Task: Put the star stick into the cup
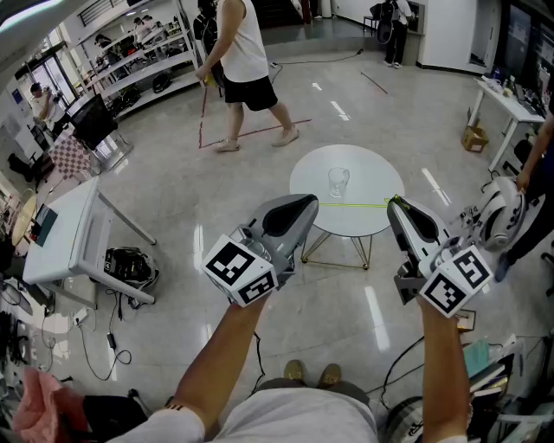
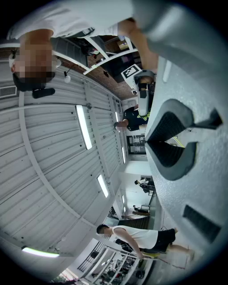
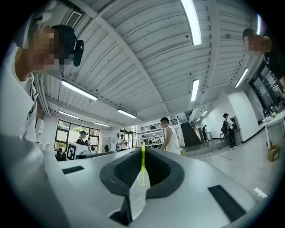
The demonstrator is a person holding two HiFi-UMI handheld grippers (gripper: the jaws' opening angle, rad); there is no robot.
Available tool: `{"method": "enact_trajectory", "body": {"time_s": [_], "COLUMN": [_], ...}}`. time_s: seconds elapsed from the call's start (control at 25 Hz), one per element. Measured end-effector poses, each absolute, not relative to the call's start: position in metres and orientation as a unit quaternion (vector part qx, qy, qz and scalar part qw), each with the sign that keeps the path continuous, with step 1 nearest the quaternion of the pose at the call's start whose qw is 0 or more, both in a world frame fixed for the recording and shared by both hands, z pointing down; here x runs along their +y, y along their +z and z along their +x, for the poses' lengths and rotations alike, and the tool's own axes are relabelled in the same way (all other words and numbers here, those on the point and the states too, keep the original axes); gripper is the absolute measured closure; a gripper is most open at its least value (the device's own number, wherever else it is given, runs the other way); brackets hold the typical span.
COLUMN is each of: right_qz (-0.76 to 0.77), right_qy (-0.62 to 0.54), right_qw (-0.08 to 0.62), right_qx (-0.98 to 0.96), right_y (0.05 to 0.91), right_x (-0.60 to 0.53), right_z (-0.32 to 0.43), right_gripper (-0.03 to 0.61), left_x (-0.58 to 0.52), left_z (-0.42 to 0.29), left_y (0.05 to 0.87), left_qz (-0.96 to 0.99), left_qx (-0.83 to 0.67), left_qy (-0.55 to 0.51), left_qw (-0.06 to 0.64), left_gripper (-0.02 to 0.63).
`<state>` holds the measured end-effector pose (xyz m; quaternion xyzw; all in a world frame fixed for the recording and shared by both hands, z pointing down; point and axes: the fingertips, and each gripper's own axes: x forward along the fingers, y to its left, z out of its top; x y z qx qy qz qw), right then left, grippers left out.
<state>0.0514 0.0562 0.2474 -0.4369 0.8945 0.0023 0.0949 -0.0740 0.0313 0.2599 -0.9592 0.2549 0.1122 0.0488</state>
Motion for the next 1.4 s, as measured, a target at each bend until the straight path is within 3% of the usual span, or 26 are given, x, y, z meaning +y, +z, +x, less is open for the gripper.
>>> {"method": "enact_trajectory", "body": {"time_s": [1.4], "right_qz": [-0.481], "right_qy": [0.009], "right_qw": [0.074], "right_qx": [0.873], "right_y": [0.247], "right_x": [0.018], "right_z": [-0.003], "right_gripper": [0.554], "left_x": [-0.024], "left_z": [-0.155], "left_y": [0.277], "left_qz": [-0.962], "left_qx": [0.238], "left_qy": [0.127], "left_qw": [0.037], "left_gripper": [0.598]}}
